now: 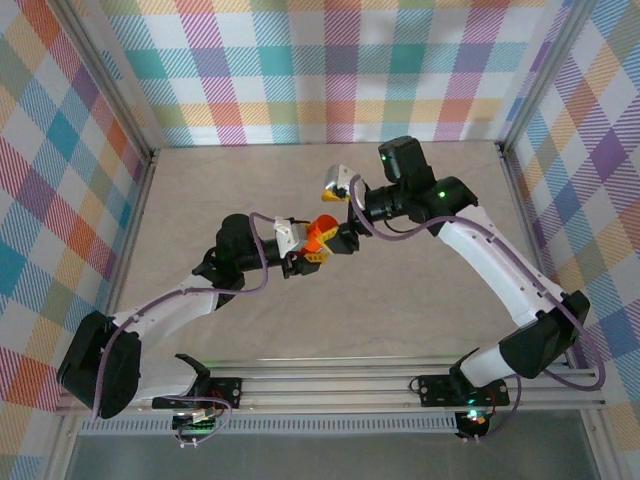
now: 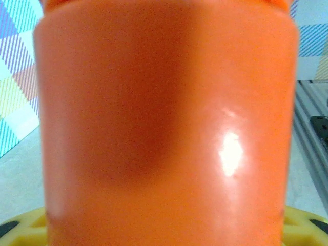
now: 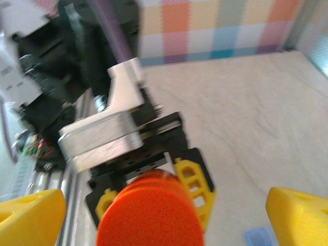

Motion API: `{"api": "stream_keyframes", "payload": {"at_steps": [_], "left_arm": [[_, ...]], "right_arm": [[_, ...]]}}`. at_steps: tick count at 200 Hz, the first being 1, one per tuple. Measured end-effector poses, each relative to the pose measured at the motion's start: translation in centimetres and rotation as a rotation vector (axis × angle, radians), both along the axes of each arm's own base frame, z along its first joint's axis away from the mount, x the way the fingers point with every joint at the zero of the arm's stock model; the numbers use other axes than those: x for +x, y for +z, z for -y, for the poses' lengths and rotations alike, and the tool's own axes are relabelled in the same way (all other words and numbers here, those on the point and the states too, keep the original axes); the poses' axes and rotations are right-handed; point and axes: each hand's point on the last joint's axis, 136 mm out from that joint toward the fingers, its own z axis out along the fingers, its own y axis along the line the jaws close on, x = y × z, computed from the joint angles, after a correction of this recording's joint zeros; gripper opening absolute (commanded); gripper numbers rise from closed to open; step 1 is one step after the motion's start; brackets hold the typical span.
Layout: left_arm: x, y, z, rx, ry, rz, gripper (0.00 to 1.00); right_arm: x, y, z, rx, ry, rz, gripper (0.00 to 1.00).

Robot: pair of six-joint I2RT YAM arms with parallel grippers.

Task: Sort the pills into containers

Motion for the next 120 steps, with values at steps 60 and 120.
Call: {"api": "stream_keyframes", "payload": {"at_steps": [60, 120], "left_arm": [[3.3, -1.4, -1.0, 0.03, 0.184, -0.02, 0.0], [7.5, -2.7, -3.4, 0.05, 0.451, -0.045, 0.0]], "right_arm": [[5.5, 3.1, 0.3, 0.152, -0.452, -0.307, 0.95], [8.9, -2.3, -1.5, 0.108, -0.633, -0.574, 0.9]]}}
